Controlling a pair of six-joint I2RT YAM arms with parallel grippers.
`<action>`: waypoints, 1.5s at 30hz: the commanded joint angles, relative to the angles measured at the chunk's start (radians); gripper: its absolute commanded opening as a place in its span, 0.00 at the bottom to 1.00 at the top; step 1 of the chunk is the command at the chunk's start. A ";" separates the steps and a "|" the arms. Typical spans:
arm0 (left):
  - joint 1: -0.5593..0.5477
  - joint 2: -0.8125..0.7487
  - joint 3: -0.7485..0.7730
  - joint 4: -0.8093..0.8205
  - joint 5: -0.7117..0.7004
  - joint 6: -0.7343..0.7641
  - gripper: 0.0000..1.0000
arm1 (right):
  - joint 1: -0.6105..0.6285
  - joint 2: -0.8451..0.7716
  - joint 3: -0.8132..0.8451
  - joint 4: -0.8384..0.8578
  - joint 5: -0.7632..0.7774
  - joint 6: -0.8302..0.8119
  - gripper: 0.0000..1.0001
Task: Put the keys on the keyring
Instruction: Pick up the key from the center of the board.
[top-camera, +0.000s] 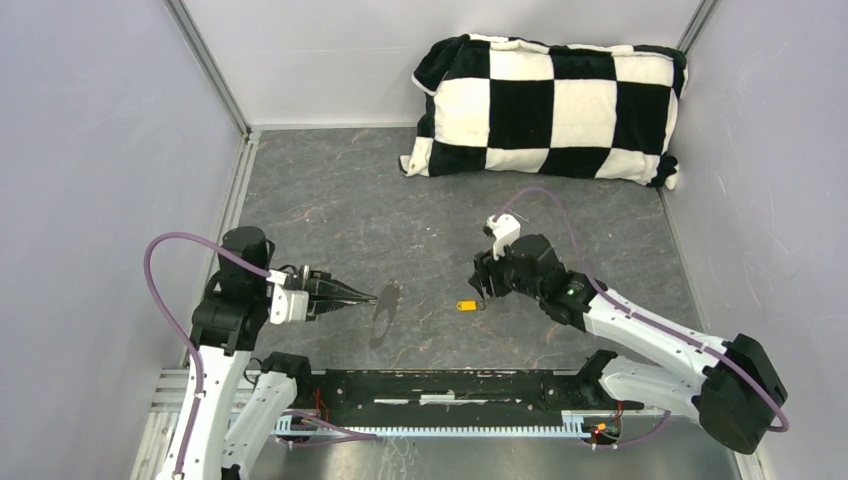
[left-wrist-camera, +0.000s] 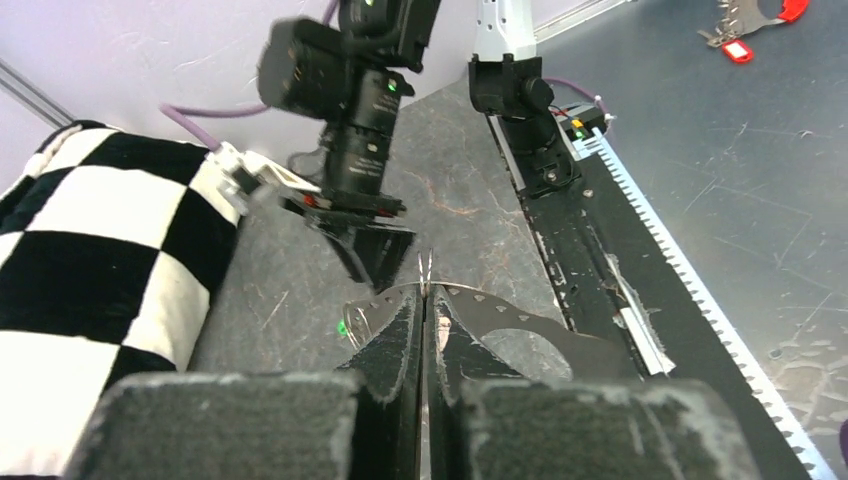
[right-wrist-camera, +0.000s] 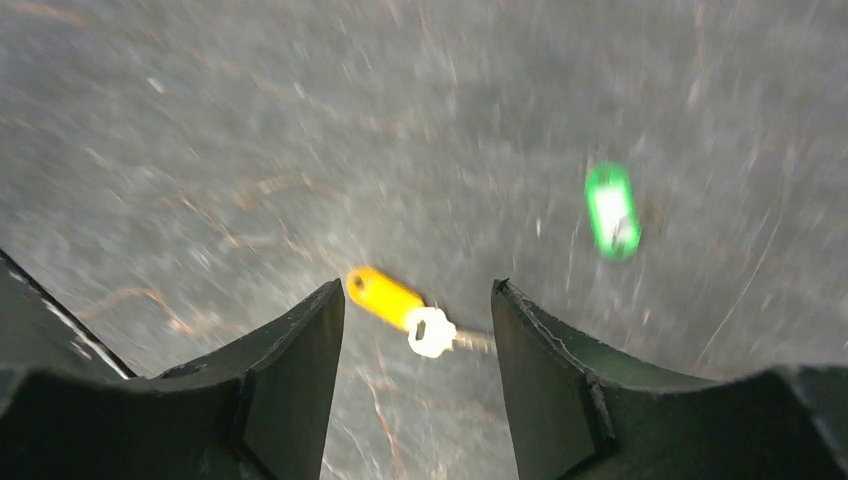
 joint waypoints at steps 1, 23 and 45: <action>-0.002 -0.017 -0.017 -0.021 0.022 -0.052 0.02 | -0.011 -0.021 -0.135 0.049 0.007 0.091 0.61; -0.002 -0.044 -0.051 -0.021 0.014 -0.087 0.02 | -0.044 0.218 -0.176 0.274 -0.129 0.057 0.51; -0.002 -0.074 -0.048 -0.021 0.005 -0.082 0.02 | -0.092 0.277 -0.197 0.298 -0.230 0.103 0.26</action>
